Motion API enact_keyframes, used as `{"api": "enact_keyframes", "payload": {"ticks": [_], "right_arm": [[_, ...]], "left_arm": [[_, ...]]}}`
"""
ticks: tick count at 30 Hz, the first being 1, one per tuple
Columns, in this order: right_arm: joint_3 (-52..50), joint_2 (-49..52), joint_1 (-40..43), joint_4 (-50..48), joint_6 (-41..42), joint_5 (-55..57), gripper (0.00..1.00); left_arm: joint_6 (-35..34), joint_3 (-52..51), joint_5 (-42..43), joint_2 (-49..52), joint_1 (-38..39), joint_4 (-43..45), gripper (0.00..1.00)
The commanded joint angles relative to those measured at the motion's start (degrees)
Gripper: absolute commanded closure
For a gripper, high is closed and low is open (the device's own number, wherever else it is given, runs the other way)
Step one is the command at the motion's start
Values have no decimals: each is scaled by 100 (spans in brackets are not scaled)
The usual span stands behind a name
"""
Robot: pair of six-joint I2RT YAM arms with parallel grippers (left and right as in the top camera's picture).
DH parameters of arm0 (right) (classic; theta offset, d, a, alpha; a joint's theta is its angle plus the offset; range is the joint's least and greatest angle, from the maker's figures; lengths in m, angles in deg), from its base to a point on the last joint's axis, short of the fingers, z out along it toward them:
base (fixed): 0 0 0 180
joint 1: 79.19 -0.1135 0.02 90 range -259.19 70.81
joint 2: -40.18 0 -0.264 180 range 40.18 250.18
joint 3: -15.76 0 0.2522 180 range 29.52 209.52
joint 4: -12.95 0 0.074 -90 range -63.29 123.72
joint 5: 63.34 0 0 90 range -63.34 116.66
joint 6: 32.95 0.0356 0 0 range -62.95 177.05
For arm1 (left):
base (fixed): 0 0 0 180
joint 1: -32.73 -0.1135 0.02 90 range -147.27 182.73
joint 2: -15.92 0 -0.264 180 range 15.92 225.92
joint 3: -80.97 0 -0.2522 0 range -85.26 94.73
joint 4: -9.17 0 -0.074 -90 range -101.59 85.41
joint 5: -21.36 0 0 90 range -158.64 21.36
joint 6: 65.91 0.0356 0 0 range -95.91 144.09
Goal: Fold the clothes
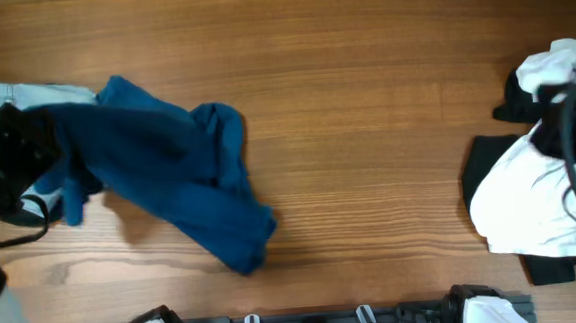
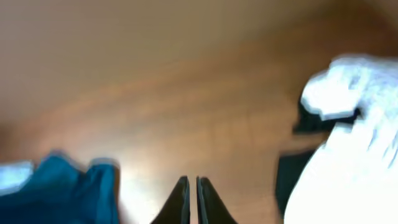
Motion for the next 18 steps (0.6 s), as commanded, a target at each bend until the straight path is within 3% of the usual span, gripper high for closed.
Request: {"api": "enact_keyframes", "payload": {"ticks": [1, 3, 6, 11, 18], "right_arm": [[-946, 800, -256, 382, -1071, -1386, 82], [-1672, 1117, -787, 256, -1611, -1670, 75], [-2806, 1458, -1864, -560, -1670, -1665, 67], [-4629, 2037, -4273, -2944, -1381, -791, 50], [-4819, 2994, -6590, -4245, -1550, 824, 40]], "left_arm": [[92, 72, 107, 442, -42, -168, 96], [94, 72, -116, 715, -42, -225, 96], [92, 72, -420, 1095, -42, -232, 96], [92, 72, -584, 1794, -44, -195, 96], [90, 72, -817, 2081, -44, 55, 96]]}}
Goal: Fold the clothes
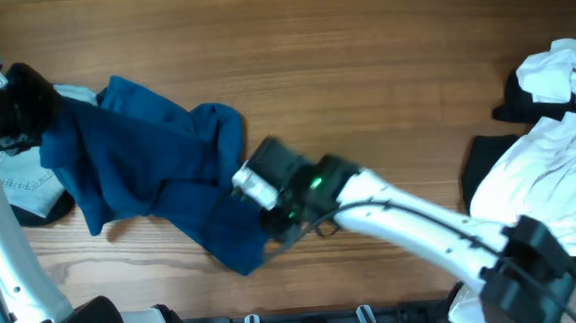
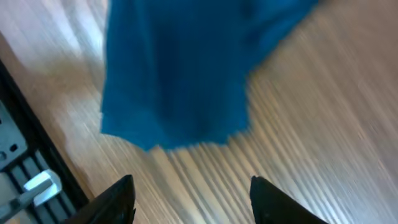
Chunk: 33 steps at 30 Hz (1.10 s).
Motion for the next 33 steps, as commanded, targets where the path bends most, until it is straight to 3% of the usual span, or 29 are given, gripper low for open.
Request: {"api": "enact_keyframes", "payload": {"ticks": [1, 8, 12, 22, 33], "right_arm": [[2, 535, -603, -170, -118, 1102, 39], [2, 868, -822, -1117, -9, 1847, 41], [2, 1082, -844, -1093, 2, 1228, 46], [280, 909, -1036, -911, 140, 1705, 44], [282, 1137, -1145, -944, 166, 1241, 55]], "left_arm": [[76, 68, -225, -9, -44, 125, 96], [76, 68, -225, -9, -44, 125, 96], [76, 68, -225, -9, -44, 122, 96], [76, 68, -225, -9, -44, 125, 96], [76, 68, -225, -9, -44, 122, 96]]}}
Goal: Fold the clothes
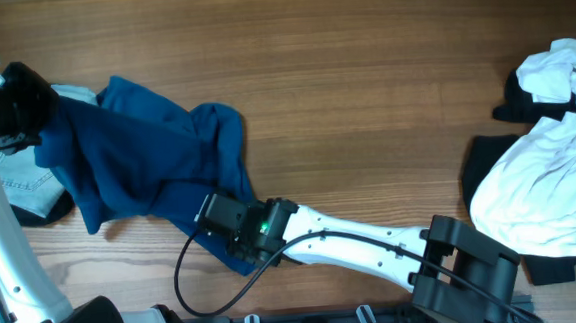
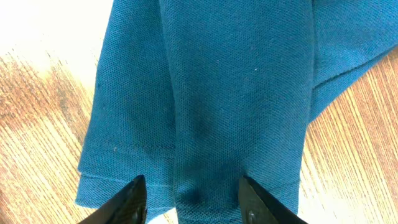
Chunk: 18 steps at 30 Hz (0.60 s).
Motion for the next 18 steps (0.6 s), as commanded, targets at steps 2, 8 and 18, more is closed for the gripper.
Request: {"api": "enact_keyframes", "payload": {"ticks": [2, 8, 18], "right_arm": [[70, 157, -39, -129, 28, -138, 58], [44, 474, -13, -212, 20, -2, 60], [42, 505, 380, -179, 83, 146, 96]], "left_arm": [[74, 68, -35, -9, -44, 31, 96], [74, 68, -35, -9, -44, 11, 96], [74, 68, -35, -9, -44, -9, 96]]}}
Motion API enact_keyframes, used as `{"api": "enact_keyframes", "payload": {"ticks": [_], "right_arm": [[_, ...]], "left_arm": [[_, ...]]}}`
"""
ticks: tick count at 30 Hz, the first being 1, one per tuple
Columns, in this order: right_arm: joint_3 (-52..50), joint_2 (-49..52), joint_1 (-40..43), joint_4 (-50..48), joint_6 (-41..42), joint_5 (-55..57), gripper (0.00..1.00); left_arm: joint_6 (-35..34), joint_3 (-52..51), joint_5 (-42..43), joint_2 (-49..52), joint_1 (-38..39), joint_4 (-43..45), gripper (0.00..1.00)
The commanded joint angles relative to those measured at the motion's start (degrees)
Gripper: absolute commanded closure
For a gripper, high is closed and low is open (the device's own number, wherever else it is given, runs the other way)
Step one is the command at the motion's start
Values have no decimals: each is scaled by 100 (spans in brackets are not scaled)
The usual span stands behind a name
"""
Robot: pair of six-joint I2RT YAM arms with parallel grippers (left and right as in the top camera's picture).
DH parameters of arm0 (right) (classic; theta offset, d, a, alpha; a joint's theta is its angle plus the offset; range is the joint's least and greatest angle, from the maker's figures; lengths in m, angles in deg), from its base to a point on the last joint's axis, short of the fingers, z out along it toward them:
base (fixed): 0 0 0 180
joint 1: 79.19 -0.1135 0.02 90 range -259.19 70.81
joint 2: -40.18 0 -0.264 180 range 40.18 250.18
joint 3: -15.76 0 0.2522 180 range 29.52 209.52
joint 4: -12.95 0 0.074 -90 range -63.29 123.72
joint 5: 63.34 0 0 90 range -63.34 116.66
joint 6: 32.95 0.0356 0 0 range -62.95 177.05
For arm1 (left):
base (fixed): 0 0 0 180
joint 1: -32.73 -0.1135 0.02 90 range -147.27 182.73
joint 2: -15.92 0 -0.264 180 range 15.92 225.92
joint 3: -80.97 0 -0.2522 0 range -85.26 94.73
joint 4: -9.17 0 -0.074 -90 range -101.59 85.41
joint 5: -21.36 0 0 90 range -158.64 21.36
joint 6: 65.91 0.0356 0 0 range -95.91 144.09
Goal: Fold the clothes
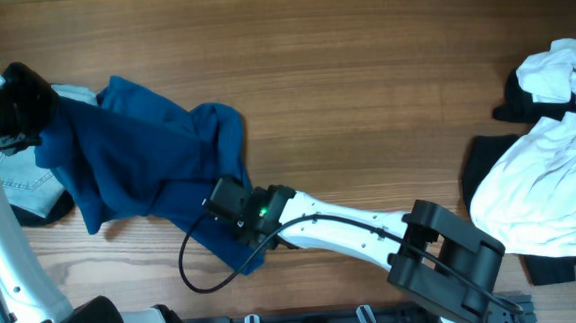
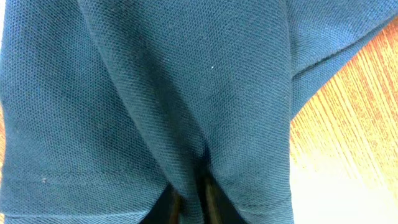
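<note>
A dark blue polo shirt (image 1: 148,170) lies crumpled on the left of the wooden table. My right gripper (image 1: 233,213) is down on its lower right part. In the right wrist view the shirt (image 2: 155,93) fills the frame, and my right gripper (image 2: 191,194) is shut on a pinched ridge of its fabric just above the stitched hem. My left gripper (image 1: 14,98) sits at the shirt's far left edge, against the cloth. Whether it grips the cloth does not show.
A light denim garment (image 1: 19,188) lies under the shirt's left side. A pile of white clothes (image 1: 549,166) on black cloth (image 1: 484,170) fills the right edge. A black rail runs along the near edge.
My right gripper was open with its fingers on either side of a fold at the shirt's hem. Now it is shut on that fold and sits slightly farther into the shirt.
First my right gripper was shut near the white pile at the right, and my left arm was at the shirt's left edge. Then the right arm was across the table, open over the shirt's lower corner. Then it straddled the hem fold, which it now pinches.
</note>
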Motion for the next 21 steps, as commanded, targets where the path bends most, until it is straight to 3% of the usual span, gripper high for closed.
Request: {"api": "enact_keyframes", "payload": {"ticks": [1, 4, 7, 14, 21], "right_arm": [[42, 98, 9, 7, 199, 118, 96], [76, 37, 13, 57, 706, 291, 96], [597, -673, 337, 813, 1499, 911, 96], [2020, -2328, 2116, 2721, 1528, 1062, 96], [3633, -3182, 2806, 4275, 1670, 1834, 96]], "left_arm": [[74, 68, -35, -9, -44, 11, 96], [74, 68, -35, -9, -44, 11, 96], [72, 68, -33, -11, -42, 11, 96], [74, 68, 17, -11, -42, -205, 96], [94, 70, 273, -581, -42, -393, 96]]}}
